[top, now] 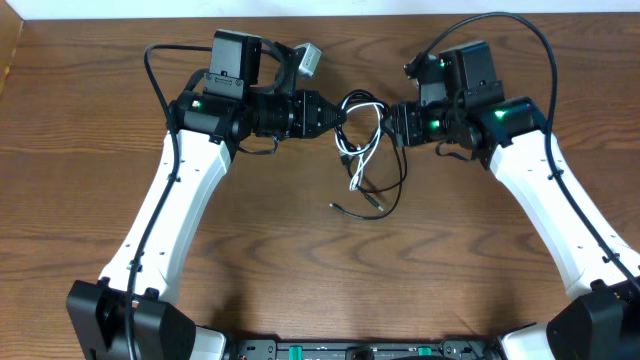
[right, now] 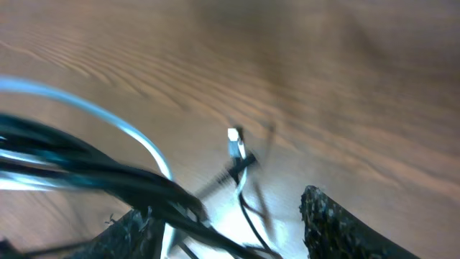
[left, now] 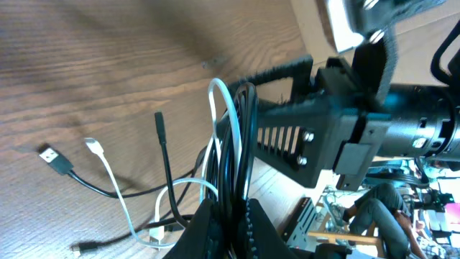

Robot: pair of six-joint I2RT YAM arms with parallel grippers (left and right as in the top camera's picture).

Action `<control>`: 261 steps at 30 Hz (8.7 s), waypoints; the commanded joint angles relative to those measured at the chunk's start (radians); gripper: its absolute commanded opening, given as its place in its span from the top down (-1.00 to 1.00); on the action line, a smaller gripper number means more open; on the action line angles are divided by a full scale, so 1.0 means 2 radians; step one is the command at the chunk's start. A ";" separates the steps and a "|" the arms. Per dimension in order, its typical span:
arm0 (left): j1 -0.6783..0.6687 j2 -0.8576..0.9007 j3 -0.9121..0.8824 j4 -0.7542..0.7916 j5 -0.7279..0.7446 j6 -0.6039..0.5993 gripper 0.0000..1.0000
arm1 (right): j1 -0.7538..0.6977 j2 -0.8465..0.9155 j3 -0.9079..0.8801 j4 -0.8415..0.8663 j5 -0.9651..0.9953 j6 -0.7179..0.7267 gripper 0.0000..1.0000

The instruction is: Untangle cables

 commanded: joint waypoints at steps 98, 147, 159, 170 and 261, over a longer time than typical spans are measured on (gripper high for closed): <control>-0.115 0.231 0.004 0.197 -0.158 -0.126 0.86 | -0.073 0.055 -0.004 -0.100 0.086 0.000 -0.33; -0.054 0.061 0.004 0.409 0.086 -0.489 0.85 | -0.089 0.067 -0.004 0.087 -0.067 0.128 -0.28; -0.036 0.061 0.004 0.409 0.086 -0.487 0.85 | -0.117 0.067 -0.004 0.121 -0.271 0.023 -0.38; -0.054 0.061 0.004 0.430 0.089 -0.525 0.85 | -0.087 0.069 -0.004 0.189 -0.162 0.106 -0.38; -0.145 0.322 0.004 0.322 -0.276 -0.477 0.17 | -0.135 0.126 -0.030 -0.066 0.135 0.068 -0.23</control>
